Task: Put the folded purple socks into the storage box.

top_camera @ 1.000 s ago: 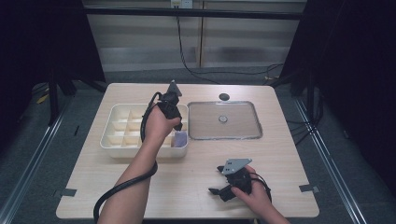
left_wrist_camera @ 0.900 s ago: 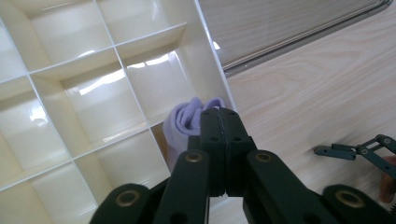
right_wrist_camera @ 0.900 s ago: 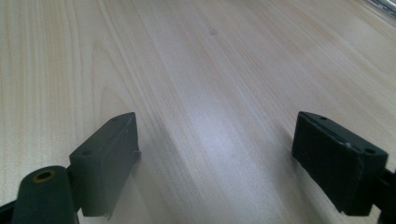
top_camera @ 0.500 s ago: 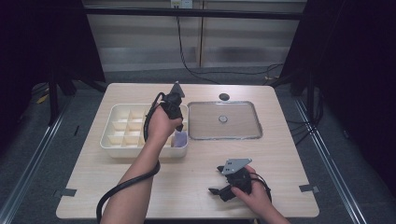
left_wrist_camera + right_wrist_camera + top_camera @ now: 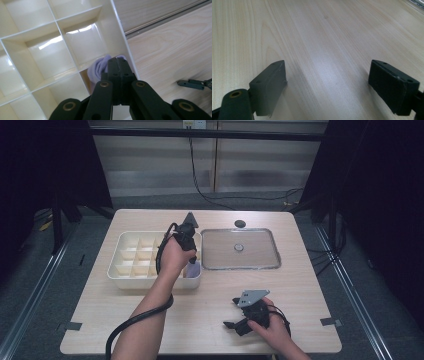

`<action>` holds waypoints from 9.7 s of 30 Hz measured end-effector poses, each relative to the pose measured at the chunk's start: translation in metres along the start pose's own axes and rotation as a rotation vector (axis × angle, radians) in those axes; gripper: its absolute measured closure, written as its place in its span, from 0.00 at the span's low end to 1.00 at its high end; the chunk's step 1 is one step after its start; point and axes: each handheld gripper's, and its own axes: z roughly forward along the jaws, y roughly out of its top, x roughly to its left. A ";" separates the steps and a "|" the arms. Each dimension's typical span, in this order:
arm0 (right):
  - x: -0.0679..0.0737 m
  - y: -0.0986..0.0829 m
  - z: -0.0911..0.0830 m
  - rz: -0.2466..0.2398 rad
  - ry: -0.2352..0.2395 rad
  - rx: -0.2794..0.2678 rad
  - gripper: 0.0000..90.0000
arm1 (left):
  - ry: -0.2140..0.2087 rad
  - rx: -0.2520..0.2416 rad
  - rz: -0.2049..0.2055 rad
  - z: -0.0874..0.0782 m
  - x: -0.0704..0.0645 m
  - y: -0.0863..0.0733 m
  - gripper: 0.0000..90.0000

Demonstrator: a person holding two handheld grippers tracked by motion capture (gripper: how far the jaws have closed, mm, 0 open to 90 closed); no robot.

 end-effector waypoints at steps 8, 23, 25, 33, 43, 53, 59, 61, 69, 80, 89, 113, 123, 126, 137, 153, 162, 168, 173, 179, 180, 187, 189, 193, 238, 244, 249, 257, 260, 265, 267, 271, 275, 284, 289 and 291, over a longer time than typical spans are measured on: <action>0.000 0.000 0.000 0.000 0.000 0.000 0.16 | -0.014 0.013 -0.003 0.009 0.001 -0.004 1.00; 0.000 0.000 0.000 0.001 0.000 0.000 0.16 | -0.002 0.051 0.002 0.025 0.000 -0.010 1.00; 0.000 0.000 0.000 -0.002 -0.004 -0.002 0.16 | 0.001 0.061 -0.001 0.028 0.001 -0.011 1.00; 0.000 0.000 0.000 0.000 -0.001 0.000 0.16 | -0.003 0.061 -0.002 0.034 0.004 -0.016 1.00; 0.000 0.000 0.000 0.003 0.000 0.000 0.16 | -0.008 0.066 -0.014 0.040 0.007 -0.018 1.00; 0.000 0.000 0.000 0.001 -0.001 -0.001 0.16 | -0.019 0.058 -0.022 0.046 0.008 -0.020 1.00; 0.000 0.000 0.000 0.002 -0.001 -0.001 0.16 | -0.039 0.040 -0.021 0.047 0.010 -0.023 1.00; 0.000 0.000 0.000 0.002 -0.001 -0.001 0.16 | -0.042 0.038 -0.026 0.047 0.010 -0.023 1.00; 0.000 0.000 0.000 0.001 -0.001 0.000 0.16 | -0.037 0.024 -0.014 0.045 0.007 -0.027 1.00; 0.000 0.000 0.000 -0.002 -0.005 -0.002 0.16 | -0.054 0.023 -0.016 0.035 0.007 -0.025 0.93; 0.000 0.000 0.000 -0.002 -0.005 -0.002 0.16 | -0.035 0.023 -0.004 0.021 0.004 -0.021 0.86; 0.000 0.000 0.000 -0.003 -0.004 -0.002 0.16 | -0.021 0.008 -0.004 -0.002 0.003 -0.014 0.82; 0.000 0.000 0.000 -0.003 -0.004 -0.002 0.15 | -0.011 -0.006 -0.009 -0.006 0.005 -0.016 0.75; 0.000 0.000 0.000 -0.003 -0.005 -0.001 0.15 | -0.016 -0.008 -0.013 -0.007 0.005 -0.016 0.73; 0.000 0.000 0.000 -0.003 -0.006 0.000 0.15 | -0.019 -0.013 -0.006 -0.011 0.006 -0.021 0.63; 0.000 0.000 0.000 -0.003 -0.006 -0.001 0.16 | -0.021 -0.031 -0.003 -0.015 0.009 -0.026 0.54; 0.000 0.000 0.000 -0.003 -0.006 -0.001 0.15 | -0.020 -0.036 0.016 -0.020 0.009 -0.028 0.48; 0.000 0.000 0.000 -0.003 -0.006 -0.001 0.15 | -0.025 -0.032 0.020 -0.020 0.011 -0.031 0.44; 0.000 0.000 0.000 -0.003 -0.007 -0.001 0.15 | -0.029 -0.035 0.020 -0.021 0.013 -0.032 0.43; 0.000 0.000 0.000 -0.003 -0.006 -0.001 0.15 | -0.031 -0.039 0.018 -0.023 0.015 -0.035 0.43; 0.000 0.000 0.000 -0.003 -0.006 -0.001 0.15 | -0.032 -0.038 0.021 -0.024 0.015 -0.035 0.42; 0.000 0.000 0.000 -0.004 -0.005 -0.002 0.15 | -0.035 -0.046 0.016 -0.029 0.019 -0.039 0.42; 0.000 0.000 0.000 -0.003 -0.005 -0.002 0.15 | -0.034 -0.042 0.016 -0.029 0.020 -0.040 0.41; 0.000 0.000 0.000 -0.003 -0.005 -0.002 0.15 | -0.034 -0.047 0.017 -0.030 0.021 -0.043 0.41; 0.000 0.000 0.000 0.001 -0.005 -0.003 0.15 | -0.077 -0.093 0.026 -0.045 0.044 -0.084 0.28; 0.000 0.000 0.000 0.001 -0.006 -0.003 0.15 | -0.079 -0.098 0.030 -0.045 0.046 -0.091 0.29; 0.000 0.000 0.000 0.001 -0.007 -0.002 0.15 | -0.082 -0.104 0.028 -0.047 0.049 -0.096 0.29; 0.000 0.000 0.000 0.000 -0.004 -0.003 0.15 | -0.080 -0.115 0.029 -0.048 0.053 -0.107 0.29; 0.000 0.000 0.000 0.000 -0.006 -0.002 0.15 | -0.087 -0.115 0.031 -0.049 0.054 -0.112 0.29; 0.000 0.000 0.000 0.003 -0.003 0.002 0.15 | -0.095 -0.119 0.030 -0.046 0.056 -0.120 0.29; 0.000 0.000 0.000 0.003 0.000 0.003 0.15 | -0.096 -0.118 0.028 -0.044 0.058 -0.123 0.29; 0.000 0.000 0.000 0.000 -0.001 0.002 0.15 | -0.102 -0.119 0.019 -0.040 0.061 -0.128 0.29; 0.000 0.000 0.000 0.001 -0.001 0.002 0.15 | -0.107 -0.126 0.005 -0.035 0.065 -0.133 0.29; 0.000 0.000 0.000 0.000 0.000 0.001 0.15 | -0.113 -0.120 -0.002 -0.024 0.071 -0.143 0.29; 0.000 0.000 0.000 0.003 -0.001 0.002 0.15 | -0.122 -0.117 -0.007 -0.016 0.073 -0.149 0.29; 0.000 0.000 0.000 0.000 -0.001 0.002 0.15 | -0.121 -0.122 -0.013 -0.011 0.073 -0.151 0.29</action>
